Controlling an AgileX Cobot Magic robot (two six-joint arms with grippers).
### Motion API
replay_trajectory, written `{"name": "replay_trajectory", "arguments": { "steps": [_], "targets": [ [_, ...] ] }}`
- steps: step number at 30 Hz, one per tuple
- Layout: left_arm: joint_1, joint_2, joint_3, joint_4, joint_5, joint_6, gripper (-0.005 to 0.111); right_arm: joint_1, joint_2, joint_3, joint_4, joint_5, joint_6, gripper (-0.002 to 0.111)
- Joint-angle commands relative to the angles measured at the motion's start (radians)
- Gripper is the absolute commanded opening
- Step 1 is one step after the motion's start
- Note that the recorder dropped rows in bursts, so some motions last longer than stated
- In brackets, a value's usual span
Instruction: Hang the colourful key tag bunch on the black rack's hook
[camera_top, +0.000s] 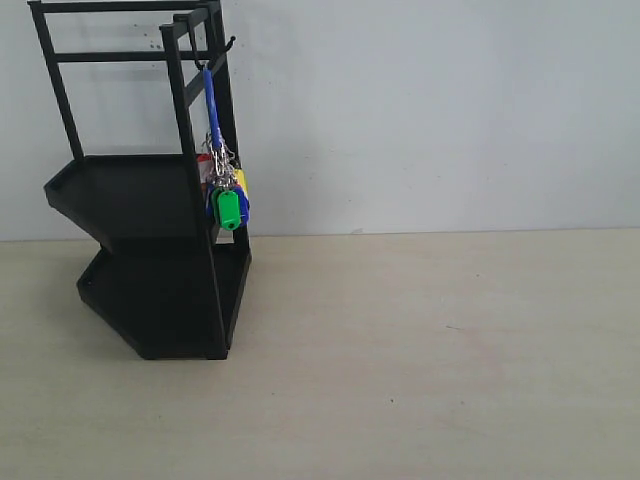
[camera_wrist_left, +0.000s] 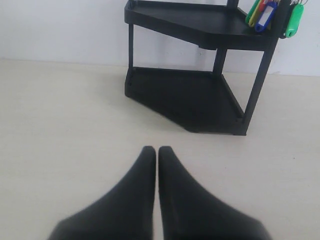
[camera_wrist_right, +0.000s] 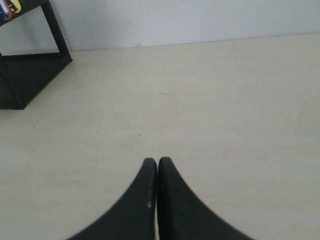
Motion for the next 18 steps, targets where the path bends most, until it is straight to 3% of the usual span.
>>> {"name": "replay_trajectory", "arguments": {
  "steps": [1, 18],
  "targets": [
    [-0.001, -0.002, -0.001, 0.005, -0.008, 0.003, 0.004, -0.048, -0.005, -0.001, -0.008, -0.003, 0.001, 0.0],
    [-0.001, -0.002, -0.001, 0.005, -0.008, 0.003, 0.004, -0.073, -0.005, -0.001, -0.008, -0.005, 0.001, 0.0]
  ]
}}
